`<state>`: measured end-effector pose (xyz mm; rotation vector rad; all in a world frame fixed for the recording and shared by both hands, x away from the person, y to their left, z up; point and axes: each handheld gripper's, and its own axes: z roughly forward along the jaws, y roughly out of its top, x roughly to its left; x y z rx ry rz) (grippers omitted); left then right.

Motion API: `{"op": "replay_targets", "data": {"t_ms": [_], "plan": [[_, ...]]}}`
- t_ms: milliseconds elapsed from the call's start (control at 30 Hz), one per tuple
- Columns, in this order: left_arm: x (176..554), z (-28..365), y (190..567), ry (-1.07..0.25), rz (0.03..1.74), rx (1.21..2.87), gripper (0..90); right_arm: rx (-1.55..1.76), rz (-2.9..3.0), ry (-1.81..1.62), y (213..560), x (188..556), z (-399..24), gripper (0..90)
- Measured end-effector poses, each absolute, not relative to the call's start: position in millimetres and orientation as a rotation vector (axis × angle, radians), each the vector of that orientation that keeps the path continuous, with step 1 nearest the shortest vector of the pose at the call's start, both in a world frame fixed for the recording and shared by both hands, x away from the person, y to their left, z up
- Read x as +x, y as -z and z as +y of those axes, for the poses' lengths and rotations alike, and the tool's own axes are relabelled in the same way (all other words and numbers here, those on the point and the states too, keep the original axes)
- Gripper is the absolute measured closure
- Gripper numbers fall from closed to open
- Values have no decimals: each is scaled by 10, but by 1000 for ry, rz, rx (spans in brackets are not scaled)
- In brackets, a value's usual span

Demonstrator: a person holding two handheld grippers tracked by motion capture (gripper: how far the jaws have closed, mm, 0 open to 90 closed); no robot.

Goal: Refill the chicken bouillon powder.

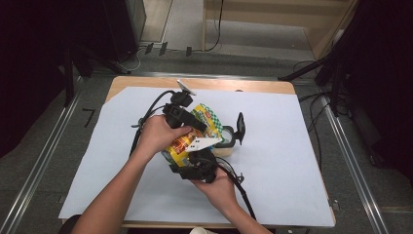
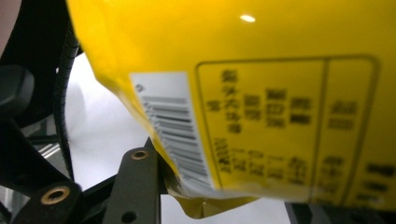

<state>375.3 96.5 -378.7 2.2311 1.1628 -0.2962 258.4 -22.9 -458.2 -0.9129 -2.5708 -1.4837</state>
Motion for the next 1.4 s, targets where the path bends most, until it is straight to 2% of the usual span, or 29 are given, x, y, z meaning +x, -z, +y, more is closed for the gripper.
{"op": "replay_targets", "data": {"t_ms": [533, 933, 1400], "plan": [[3708, 1053, 3679, 289, 1160, 2238, 697, -926, -2511, 1535, 4556, 2602, -270, 635], [3738, 986, 3664, 219, 1159, 2310, 777, -917, -2534, 1500, 4528, 2621, -210, 581], [3775, 883, 3623, 210, 1188, 2335, 788, -870, -2639, 1496, 4502, 2596, -186, 559]]}}
